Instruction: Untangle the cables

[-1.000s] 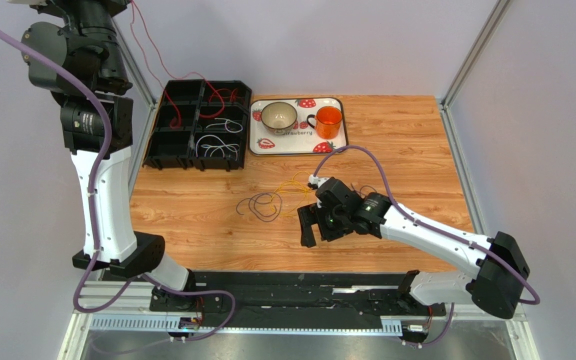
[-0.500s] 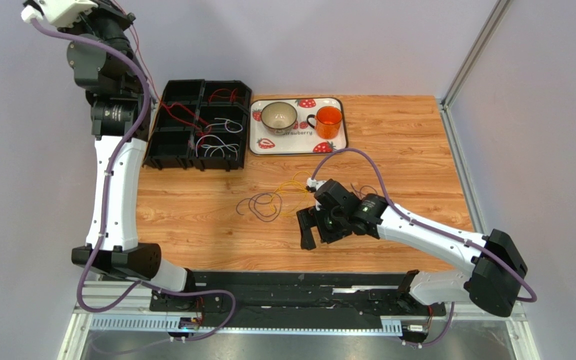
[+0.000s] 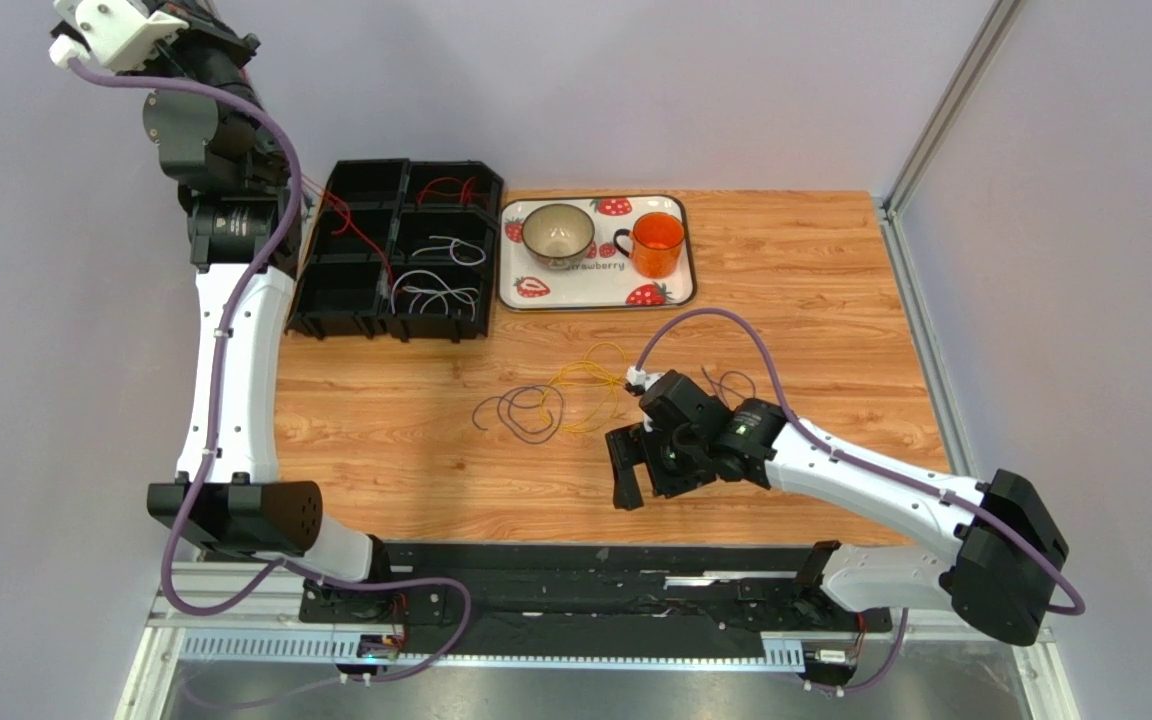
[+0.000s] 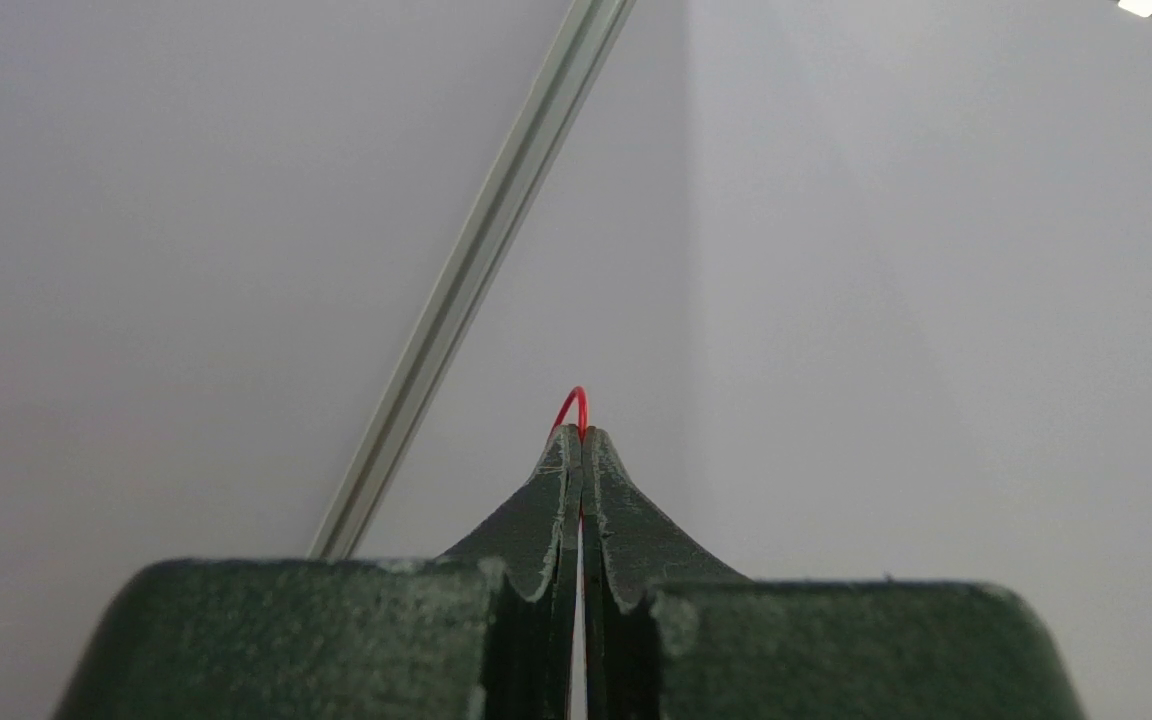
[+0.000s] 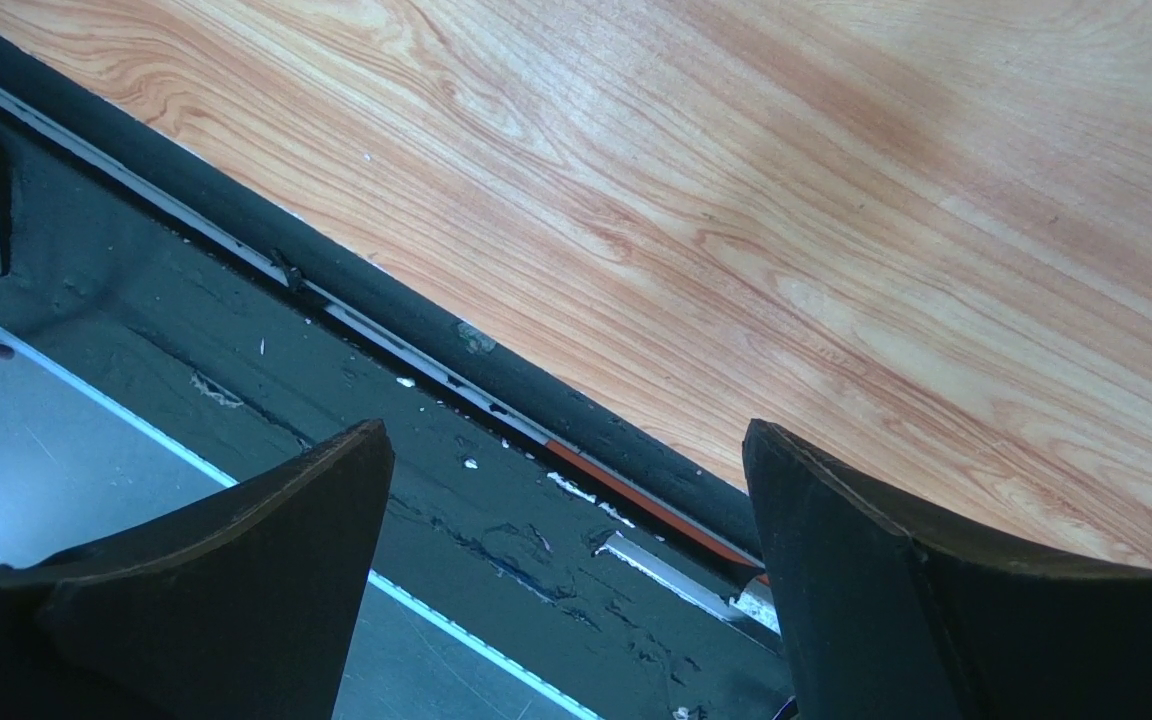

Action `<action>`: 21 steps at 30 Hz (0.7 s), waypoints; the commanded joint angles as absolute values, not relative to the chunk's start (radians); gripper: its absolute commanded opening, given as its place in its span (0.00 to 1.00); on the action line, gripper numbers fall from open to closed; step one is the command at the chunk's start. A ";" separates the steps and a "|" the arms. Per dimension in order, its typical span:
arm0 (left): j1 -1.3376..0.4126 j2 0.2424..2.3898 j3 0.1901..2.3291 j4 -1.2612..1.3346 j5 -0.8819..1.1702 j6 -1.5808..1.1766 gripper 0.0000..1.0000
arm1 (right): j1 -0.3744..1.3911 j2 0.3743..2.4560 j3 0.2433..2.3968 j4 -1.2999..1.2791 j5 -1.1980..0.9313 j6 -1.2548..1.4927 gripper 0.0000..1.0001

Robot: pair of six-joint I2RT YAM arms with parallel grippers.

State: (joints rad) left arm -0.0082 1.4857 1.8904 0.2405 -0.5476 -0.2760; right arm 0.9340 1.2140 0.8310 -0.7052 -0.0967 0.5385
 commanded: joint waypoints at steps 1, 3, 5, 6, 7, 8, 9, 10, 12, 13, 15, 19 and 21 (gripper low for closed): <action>-0.006 1.443 1.957 0.347 -0.523 -0.290 0.00 | 0.939 1.236 0.870 -0.680 -0.095 0.540 0.91; 0.018 1.451 1.977 0.356 -0.525 -0.298 0.00 | 0.940 1.241 0.873 -0.676 -0.098 0.538 0.91; 0.029 1.468 2.020 0.351 -0.520 -0.319 0.00 | 0.939 1.243 0.874 -0.673 -0.101 0.542 0.91; 0.034 1.473 2.028 0.362 -0.519 -0.331 0.00 | 0.939 1.243 0.873 -0.673 -0.103 0.543 0.91; 0.049 1.489 2.049 0.364 -0.499 -0.377 0.00 | 0.939 1.241 0.873 -0.673 -0.103 0.543 0.91; 0.057 1.500 2.071 0.333 -0.485 -0.400 0.00 | 0.939 1.241 0.871 -0.673 -0.101 0.543 0.91; 0.063 1.512 2.097 0.318 -0.479 -0.413 0.00 | 0.937 1.243 0.868 -0.673 -0.098 0.540 0.91; 0.064 1.534 2.136 0.308 -0.480 -0.410 0.00 | 0.939 1.244 0.867 -0.673 -0.097 0.540 0.91; 0.066 1.545 2.155 0.316 -0.488 -0.411 0.00 | 0.939 1.247 0.865 -0.675 -0.098 0.538 0.91; 0.074 1.549 2.160 0.316 -0.482 -0.426 0.00 | 0.940 1.250 0.865 -0.673 -0.097 0.538 0.91; 0.075 1.552 2.175 0.310 -0.480 -0.439 0.00 | 0.939 1.253 0.867 -0.669 -0.101 0.540 0.91; 0.077 1.546 2.169 0.302 -0.479 -0.434 0.00 | 0.939 1.266 0.871 -0.667 -0.101 0.532 0.91; 0.075 1.542 2.137 0.327 -0.492 -0.408 0.00 | 0.939 1.270 0.871 -0.667 -0.103 0.531 0.91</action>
State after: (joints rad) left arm 0.0677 1.5486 2.1517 0.2947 -0.5011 -0.4206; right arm 0.9348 1.2602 0.8368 -0.6975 -0.0982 0.5377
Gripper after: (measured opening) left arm 0.007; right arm 0.912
